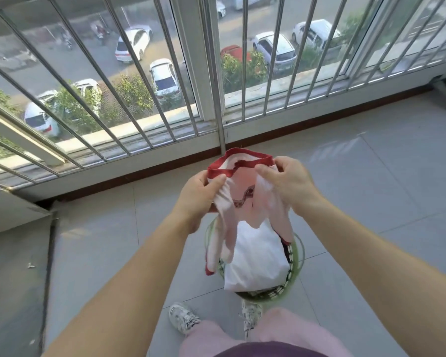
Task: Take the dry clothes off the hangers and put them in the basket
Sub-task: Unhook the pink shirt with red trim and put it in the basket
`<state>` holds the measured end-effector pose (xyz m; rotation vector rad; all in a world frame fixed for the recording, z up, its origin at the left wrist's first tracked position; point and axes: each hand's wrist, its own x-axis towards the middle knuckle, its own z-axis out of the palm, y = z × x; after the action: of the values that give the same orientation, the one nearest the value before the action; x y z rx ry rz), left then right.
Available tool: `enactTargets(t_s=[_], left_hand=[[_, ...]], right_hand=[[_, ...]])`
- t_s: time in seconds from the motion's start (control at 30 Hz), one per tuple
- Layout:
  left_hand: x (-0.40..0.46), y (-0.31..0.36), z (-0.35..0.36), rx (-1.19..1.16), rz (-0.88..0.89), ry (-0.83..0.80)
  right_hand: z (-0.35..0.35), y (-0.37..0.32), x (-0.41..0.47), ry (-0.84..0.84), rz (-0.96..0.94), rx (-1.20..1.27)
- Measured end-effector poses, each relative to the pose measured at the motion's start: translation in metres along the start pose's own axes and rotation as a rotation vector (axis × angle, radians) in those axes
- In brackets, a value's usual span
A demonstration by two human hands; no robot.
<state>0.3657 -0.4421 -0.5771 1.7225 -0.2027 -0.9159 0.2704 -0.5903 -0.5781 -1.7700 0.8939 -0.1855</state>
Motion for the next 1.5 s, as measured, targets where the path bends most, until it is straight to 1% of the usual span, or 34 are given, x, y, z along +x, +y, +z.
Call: enactTargets(t_s=[0.17, 0.27, 0.33, 0.43, 0.53, 0.57, 0.63, 0.67, 0.77, 0.8, 0.83, 0.87, 0.93, 1.0, 1.07, 1.1, 1.17, 1.2, 1.27, 1.3, 1.43, 1.5], left_hand=[[-0.009, 0.008, 0.029, -0.118, 0.000, -0.041], [-0.013, 0.011, 0.035, -0.116, 0.022, -0.062], [-0.016, 0.013, 0.036, -0.120, 0.035, -0.075], [-0.022, 0.015, 0.038, -0.189, 0.016, -0.077], [-0.025, 0.016, 0.038, -0.174, -0.001, -0.087], [-0.026, 0.017, 0.037, -0.133, 0.001, -0.092], [-0.025, 0.015, 0.034, 0.035, 0.059, -0.062], [-0.024, 0.014, 0.032, 0.147, 0.125, -0.005], [-0.019, 0.011, 0.024, 0.501, 0.350, 0.236], [-0.017, 0.011, 0.022, 0.609, 0.394, 0.282], [-0.016, 0.012, 0.019, 0.726, 0.411, 0.295], [-0.015, 0.013, 0.016, 0.842, 0.406, 0.277], [-0.015, 0.016, 0.012, 1.023, 0.420, 0.186], [-0.014, 0.018, 0.008, 1.070, 0.494, 0.086], [-0.012, 0.020, 0.006, 1.013, 0.586, 0.021], [-0.012, 0.022, 0.005, 0.927, 0.590, -0.008], [-0.017, 0.026, 0.006, 0.747, 0.504, -0.103], [-0.019, 0.027, 0.007, 0.713, 0.478, -0.125], [-0.020, 0.027, 0.008, 0.710, 0.492, -0.138], [-0.020, 0.027, 0.008, 0.714, 0.502, -0.145], [-0.020, 0.030, 0.005, 0.761, 0.538, -0.154], [-0.019, 0.031, 0.000, 0.822, 0.549, -0.168]], right_hand=[[0.018, -0.006, -0.015, -0.115, -0.054, 0.043], [0.017, -0.011, -0.023, -0.143, -0.099, 0.037], [0.012, -0.014, -0.027, -0.209, -0.155, -0.009], [0.006, -0.016, -0.031, -0.297, -0.228, -0.129], [0.006, -0.013, -0.027, -0.248, -0.270, -0.269], [0.006, -0.012, -0.025, -0.215, -0.271, -0.284], [0.005, -0.012, -0.023, -0.175, -0.252, -0.244], [0.005, -0.013, -0.023, -0.172, -0.238, -0.213], [0.003, -0.016, -0.024, -0.212, -0.211, -0.124], [0.002, -0.017, -0.025, -0.236, -0.207, -0.101], [0.000, -0.018, -0.026, -0.257, -0.202, -0.079], [-0.001, -0.019, -0.027, -0.275, -0.196, -0.052], [-0.005, -0.022, -0.030, -0.313, -0.187, -0.001], [-0.009, -0.024, -0.032, -0.339, -0.199, 0.002], [-0.015, -0.024, -0.032, -0.339, -0.219, -0.002], [-0.019, -0.023, -0.031, -0.328, -0.224, 0.007], [-0.027, -0.021, -0.030, -0.317, -0.244, 0.010], [-0.031, -0.019, -0.029, -0.320, -0.254, 0.001], [-0.037, -0.018, -0.029, -0.352, -0.261, -0.055], [-0.038, -0.017, -0.029, -0.367, -0.256, -0.125], [-0.036, -0.011, -0.020, -0.417, -0.188, -0.568], [-0.035, -0.012, -0.017, -0.405, -0.184, -0.752]])
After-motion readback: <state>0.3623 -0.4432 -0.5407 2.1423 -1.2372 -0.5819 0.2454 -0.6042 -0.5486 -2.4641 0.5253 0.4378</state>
